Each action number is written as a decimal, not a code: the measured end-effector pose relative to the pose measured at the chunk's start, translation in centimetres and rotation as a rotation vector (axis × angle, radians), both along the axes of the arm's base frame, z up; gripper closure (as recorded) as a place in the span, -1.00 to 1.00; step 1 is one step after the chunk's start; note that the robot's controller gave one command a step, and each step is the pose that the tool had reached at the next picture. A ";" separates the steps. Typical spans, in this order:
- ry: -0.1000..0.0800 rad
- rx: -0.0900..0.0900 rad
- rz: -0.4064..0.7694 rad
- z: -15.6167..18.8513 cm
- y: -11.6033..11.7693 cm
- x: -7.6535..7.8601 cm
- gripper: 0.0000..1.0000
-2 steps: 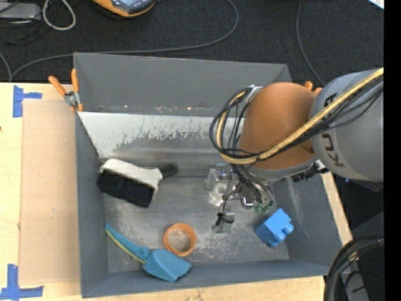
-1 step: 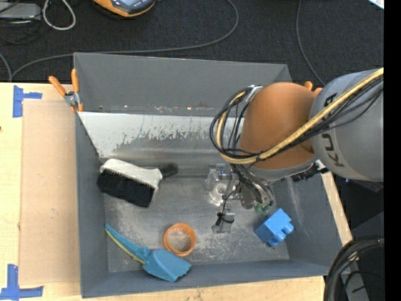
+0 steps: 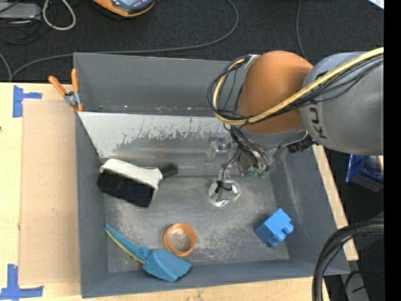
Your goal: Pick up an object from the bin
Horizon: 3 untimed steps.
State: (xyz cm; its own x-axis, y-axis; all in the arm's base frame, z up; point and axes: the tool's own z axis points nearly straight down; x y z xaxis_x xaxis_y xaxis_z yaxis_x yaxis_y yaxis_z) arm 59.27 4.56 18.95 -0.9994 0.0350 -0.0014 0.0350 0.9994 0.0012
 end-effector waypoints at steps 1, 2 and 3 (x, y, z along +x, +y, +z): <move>0.013 -0.001 -0.113 -3.0 4.2 -10.6 -1.00; -0.003 0.000 -0.014 -5.6 5.1 -0.4 -1.00; -0.006 0.000 -0.036 -6.9 5.1 -1.2 -1.00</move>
Offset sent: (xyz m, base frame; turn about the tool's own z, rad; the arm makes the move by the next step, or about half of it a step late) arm 0.0227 0.0526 -0.0645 -0.0109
